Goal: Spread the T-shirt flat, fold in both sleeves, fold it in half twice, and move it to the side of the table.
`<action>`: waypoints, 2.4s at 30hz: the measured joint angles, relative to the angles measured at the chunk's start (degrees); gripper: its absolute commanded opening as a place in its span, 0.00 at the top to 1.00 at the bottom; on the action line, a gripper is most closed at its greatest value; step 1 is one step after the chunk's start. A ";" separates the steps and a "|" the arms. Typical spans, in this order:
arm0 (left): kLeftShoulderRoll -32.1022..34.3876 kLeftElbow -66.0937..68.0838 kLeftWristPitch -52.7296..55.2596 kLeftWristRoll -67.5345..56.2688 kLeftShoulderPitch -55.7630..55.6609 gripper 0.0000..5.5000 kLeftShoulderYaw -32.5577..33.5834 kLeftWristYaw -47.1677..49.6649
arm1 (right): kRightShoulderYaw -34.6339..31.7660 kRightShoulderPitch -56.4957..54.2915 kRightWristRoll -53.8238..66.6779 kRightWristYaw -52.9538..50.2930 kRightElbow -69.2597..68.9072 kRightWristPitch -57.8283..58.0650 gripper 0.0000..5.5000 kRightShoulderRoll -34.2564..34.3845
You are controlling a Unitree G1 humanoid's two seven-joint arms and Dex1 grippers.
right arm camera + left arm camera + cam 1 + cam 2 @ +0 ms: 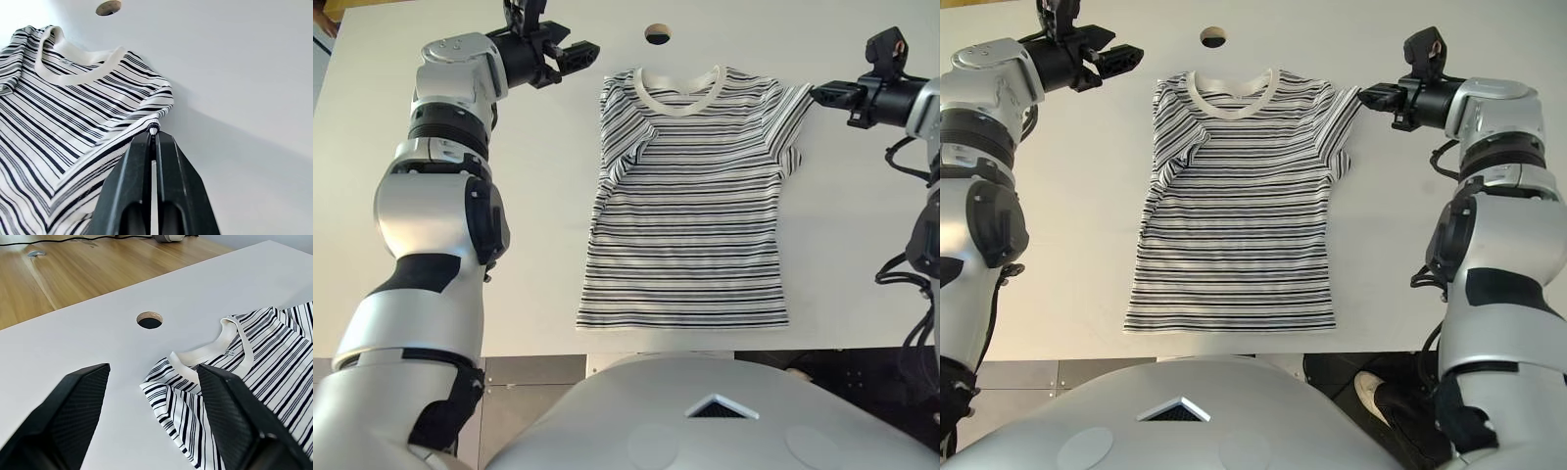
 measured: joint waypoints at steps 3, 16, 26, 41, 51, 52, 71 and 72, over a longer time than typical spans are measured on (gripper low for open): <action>0.00 0.00 0.00 -0.01 0.12 0.39 0.02 0.00 | 0.04 -1.34 0.01 1.81 -0.21 0.48 0.98 0.50; -0.04 0.00 0.02 0.00 0.12 0.39 -0.04 0.00 | 4.57 0.21 -2.28 3.57 -1.10 0.62 0.98 4.47; -0.08 0.00 0.02 0.02 0.14 0.39 -0.35 0.02 | 4.83 0.67 -2.13 3.79 -1.51 0.58 0.98 5.98; -0.23 0.01 0.02 0.03 0.38 0.39 -0.74 0.17 | 3.96 -1.30 -0.44 4.73 -2.58 0.99 0.98 9.63; -0.28 0.01 0.02 0.02 0.97 0.39 -0.74 0.18 | 6.40 0.79 -3.34 -2.88 -0.73 0.85 0.98 11.45; -0.29 0.01 0.01 0.02 0.97 0.39 -0.74 0.18 | 6.42 0.97 -3.34 -3.12 -0.51 0.85 0.98 11.54; -1.23 0.01 0.00 0.62 1.33 0.39 -1.28 0.37 | -0.23 -1.12 2.69 -3.09 -0.57 3.93 0.47 15.79; -1.23 0.00 -0.03 0.61 1.33 0.39 -1.27 0.28 | -1.13 -1.63 3.70 -2.80 -0.74 4.25 0.43 15.51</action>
